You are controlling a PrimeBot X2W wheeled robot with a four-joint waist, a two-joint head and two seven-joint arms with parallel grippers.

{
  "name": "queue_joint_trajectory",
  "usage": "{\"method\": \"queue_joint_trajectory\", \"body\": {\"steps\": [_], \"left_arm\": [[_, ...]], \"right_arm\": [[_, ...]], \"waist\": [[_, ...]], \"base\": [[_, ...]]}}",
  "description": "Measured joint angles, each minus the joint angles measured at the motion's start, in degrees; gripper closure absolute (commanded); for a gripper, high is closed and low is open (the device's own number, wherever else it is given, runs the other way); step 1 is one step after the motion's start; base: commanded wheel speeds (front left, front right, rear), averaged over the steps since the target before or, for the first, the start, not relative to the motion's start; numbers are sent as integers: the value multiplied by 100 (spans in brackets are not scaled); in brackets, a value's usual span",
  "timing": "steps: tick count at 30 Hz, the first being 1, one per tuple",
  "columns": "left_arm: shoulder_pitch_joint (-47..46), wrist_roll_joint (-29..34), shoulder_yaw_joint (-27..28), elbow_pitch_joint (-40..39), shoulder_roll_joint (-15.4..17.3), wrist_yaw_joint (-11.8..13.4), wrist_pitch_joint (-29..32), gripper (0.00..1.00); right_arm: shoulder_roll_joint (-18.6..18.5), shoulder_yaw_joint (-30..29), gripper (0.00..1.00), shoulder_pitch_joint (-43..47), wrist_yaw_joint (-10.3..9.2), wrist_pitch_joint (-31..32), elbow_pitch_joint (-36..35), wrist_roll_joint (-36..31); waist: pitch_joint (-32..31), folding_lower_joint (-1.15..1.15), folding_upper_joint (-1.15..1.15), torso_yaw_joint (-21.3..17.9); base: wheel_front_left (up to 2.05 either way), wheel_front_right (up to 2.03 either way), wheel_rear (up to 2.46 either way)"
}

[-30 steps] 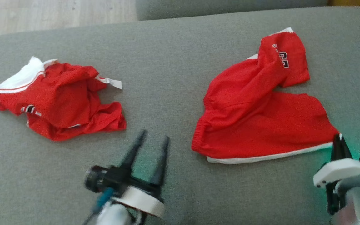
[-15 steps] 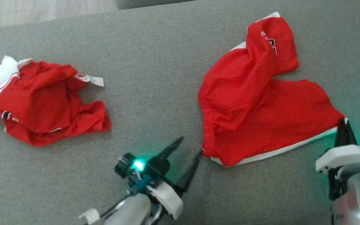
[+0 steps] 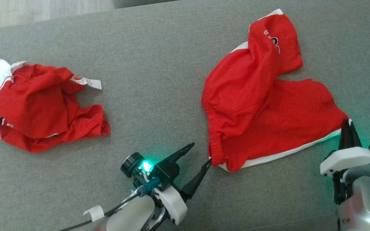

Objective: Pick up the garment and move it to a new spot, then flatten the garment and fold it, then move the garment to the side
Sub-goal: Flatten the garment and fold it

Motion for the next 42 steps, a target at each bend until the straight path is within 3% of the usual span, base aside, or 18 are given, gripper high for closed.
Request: {"method": "queue_joint_trajectory", "body": {"steps": [18,29,42], "left_arm": [[127,13,147,-127,211,51,-5,0],[154,-309,-583,-148,260,0,-4,0],[-418,-728,-988,193,212,0,11,0]], "right_arm": [[0,-1,100,-74,0,-18,278,2],[0,22,100,-75,0,-60,335,1],[-1,196,100,-176,0,-109,332,153]], "waist": [[-240,-1,0,92],[-261,-1,0,108],[-18,0,0,-89]], "base": [[0,0,0],[0,0,0],[0,0,0]]}}
